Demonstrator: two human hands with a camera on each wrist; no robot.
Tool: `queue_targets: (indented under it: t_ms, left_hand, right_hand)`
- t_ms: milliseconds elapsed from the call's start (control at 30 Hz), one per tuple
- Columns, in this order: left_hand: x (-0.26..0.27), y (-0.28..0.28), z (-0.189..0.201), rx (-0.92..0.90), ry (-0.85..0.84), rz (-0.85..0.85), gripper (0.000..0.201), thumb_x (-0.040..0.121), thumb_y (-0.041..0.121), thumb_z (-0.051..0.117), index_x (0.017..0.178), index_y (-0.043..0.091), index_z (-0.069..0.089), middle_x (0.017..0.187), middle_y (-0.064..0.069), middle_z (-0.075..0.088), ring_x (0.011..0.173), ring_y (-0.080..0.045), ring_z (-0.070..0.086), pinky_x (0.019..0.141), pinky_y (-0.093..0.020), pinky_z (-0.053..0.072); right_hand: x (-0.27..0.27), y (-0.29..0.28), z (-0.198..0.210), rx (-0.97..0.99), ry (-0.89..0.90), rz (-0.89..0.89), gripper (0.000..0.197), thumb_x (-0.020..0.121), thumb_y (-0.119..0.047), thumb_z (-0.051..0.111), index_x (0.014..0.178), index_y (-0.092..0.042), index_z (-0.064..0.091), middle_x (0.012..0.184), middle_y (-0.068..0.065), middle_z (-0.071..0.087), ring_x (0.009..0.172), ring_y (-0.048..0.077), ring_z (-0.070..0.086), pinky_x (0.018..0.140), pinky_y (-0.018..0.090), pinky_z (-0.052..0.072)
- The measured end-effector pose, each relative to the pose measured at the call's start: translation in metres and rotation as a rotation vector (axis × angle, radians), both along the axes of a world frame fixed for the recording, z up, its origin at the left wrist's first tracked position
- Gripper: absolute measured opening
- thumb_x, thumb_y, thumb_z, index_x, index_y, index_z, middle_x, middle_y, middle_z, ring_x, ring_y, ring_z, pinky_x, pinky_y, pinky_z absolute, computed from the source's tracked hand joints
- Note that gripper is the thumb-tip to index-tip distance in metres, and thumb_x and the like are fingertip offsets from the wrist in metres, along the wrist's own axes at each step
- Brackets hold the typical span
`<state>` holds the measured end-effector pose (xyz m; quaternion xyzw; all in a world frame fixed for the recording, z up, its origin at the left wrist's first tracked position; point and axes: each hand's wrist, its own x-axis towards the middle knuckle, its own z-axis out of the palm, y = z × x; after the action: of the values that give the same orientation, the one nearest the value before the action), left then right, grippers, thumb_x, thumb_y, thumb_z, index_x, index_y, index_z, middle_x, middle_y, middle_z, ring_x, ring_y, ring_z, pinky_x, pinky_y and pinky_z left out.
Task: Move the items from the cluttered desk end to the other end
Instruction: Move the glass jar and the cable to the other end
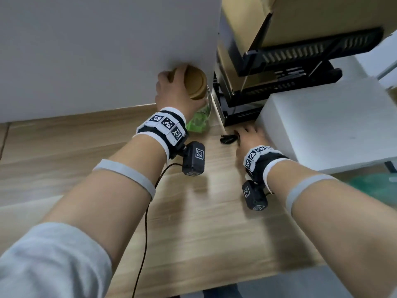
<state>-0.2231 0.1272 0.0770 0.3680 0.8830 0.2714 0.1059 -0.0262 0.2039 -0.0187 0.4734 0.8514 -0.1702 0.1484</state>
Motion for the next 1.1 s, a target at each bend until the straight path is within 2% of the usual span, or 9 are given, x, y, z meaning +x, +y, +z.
queue_targets:
  t_ms: [100,200,300,400,500,633,767,933,1100]
  left_hand:
    - [0.002,-0.001,0.001,-0.022,0.075,0.006,0.096,0.060,0.061,0.076,0.143,0.032,0.039,0.138,-0.012,0.040,0.128,-0.034,0.041,0.102,-0.047,0.045]
    - [0.005,-0.012,0.003,-0.025,0.112,0.002,0.094,0.058,0.067,0.072,0.139,0.033,0.040,0.131,-0.011,0.046,0.123,-0.032,0.043,0.100,-0.045,0.046]
    - [0.007,-0.029,0.007,-0.041,0.126,-0.005,0.092,0.056,0.070,0.069,0.136,0.035,0.040,0.126,-0.009,0.045,0.115,-0.031,0.046,0.097,-0.043,0.047]
    - [0.009,-0.052,0.011,-0.093,0.139,0.003,0.095,0.054,0.072,0.068,0.137,0.038,0.037,0.125,-0.009,0.044,0.111,-0.031,0.046,0.095,-0.043,0.048]
    - [0.007,-0.083,0.013,-0.165,0.148,0.032,0.098,0.055,0.074,0.066,0.141,0.042,0.033,0.126,-0.010,0.042,0.111,-0.031,0.045,0.094,-0.043,0.048]
    - [-0.005,-0.133,0.019,-0.270,0.167,0.077,0.099,0.057,0.074,0.066,0.142,0.039,0.029,0.123,-0.012,0.045,0.107,-0.032,0.045,0.095,-0.044,0.046]
    - [-0.025,-0.190,0.025,-0.360,0.121,0.143,0.098,0.057,0.068,0.071,0.139,0.034,0.028,0.126,-0.012,0.049,0.114,-0.034,0.044,0.097,-0.043,0.043]
    - [-0.046,-0.280,0.027,-0.315,0.041,0.326,0.099,0.056,0.061,0.076,0.139,0.033,0.031,0.135,-0.014,0.044,0.125,-0.033,0.038,0.101,-0.045,0.043]
    - [-0.072,-0.385,0.032,-0.270,0.022,0.457,0.096,0.057,0.058,0.079,0.137,0.032,0.033,0.131,-0.012,0.046,0.123,-0.031,0.038,0.100,-0.043,0.043]
  right_hand:
    - [-0.004,0.000,-0.005,0.000,-0.070,0.013,0.062,0.079,-0.009,0.058,0.138,-0.019,0.043,0.142,0.009,0.037,0.130,0.035,0.035,0.099,0.043,0.044]
    - [-0.003,-0.007,-0.005,0.040,-0.054,-0.004,0.054,0.076,-0.008,0.060,0.126,-0.021,0.048,0.138,0.012,0.034,0.130,0.035,0.033,0.097,0.044,0.045]
    - [-0.002,-0.015,-0.002,0.040,-0.018,-0.016,0.048,0.075,-0.005,0.058,0.119,-0.023,0.052,0.132,0.012,0.041,0.127,0.034,0.035,0.096,0.044,0.045]
    - [-0.004,-0.029,0.005,0.016,0.071,-0.046,0.041,0.077,-0.001,0.054,0.114,-0.020,0.053,0.120,0.010,0.052,0.117,0.033,0.044,0.092,0.042,0.045]
    - [-0.011,-0.049,0.017,-0.020,0.175,-0.074,0.029,0.083,-0.004,0.050,0.107,-0.019,0.057,0.101,0.008,0.058,0.099,0.033,0.056,0.085,0.041,0.052]
    - [-0.028,-0.082,0.028,-0.148,0.273,-0.024,0.012,0.086,-0.016,0.053,0.094,-0.025,0.051,0.099,0.006,0.066,0.087,0.031,0.061,0.079,0.039,0.054]
    - [-0.054,-0.123,0.038,-0.224,0.322,0.048,0.011,0.089,-0.028,0.057,0.097,-0.021,0.054,0.089,0.003,0.062,0.082,0.031,0.061,0.075,0.035,0.052]
    - [-0.095,-0.186,0.044,-0.210,0.381,0.148,0.006,0.089,-0.018,0.053,0.095,-0.019,0.056,0.084,0.007,0.066,0.078,0.032,0.063,0.069,0.032,0.049]
    - [-0.144,-0.268,0.062,-0.218,0.386,0.239,0.009,0.088,-0.017,0.055,0.097,-0.020,0.057,0.084,0.006,0.068,0.079,0.032,0.065,0.073,0.036,0.055]
